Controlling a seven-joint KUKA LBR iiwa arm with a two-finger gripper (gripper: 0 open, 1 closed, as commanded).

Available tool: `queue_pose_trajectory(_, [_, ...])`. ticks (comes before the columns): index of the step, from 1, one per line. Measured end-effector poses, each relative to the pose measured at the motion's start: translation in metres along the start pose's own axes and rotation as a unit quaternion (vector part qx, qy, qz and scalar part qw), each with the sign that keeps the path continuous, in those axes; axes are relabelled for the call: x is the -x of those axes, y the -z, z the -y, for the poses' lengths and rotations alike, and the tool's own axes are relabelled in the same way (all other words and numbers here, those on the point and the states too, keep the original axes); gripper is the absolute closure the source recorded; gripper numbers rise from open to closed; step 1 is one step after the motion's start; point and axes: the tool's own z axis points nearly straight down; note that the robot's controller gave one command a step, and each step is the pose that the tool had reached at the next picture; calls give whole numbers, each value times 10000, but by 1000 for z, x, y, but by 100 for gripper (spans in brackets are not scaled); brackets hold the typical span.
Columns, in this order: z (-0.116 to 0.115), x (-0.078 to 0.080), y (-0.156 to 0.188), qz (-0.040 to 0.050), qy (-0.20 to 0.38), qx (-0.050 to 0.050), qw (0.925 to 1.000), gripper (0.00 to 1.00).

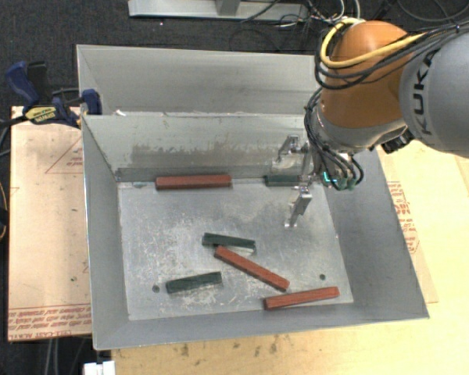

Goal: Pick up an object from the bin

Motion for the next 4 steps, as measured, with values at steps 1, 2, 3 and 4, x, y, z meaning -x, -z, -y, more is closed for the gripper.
queue_pose_trajectory(1, [0, 1, 5, 41, 0, 0, 10000, 0])
queue_pose_trajectory(2, [-13, -15, -31, 60, 475, -5, 9989, 0])
queue_pose_trajectory(3, [-49, 30, -98, 90, 773, -4, 9970, 0])
queue_pose_trajectory(4, [-46, -58, -132, 214, 109, 19, 9997, 100])
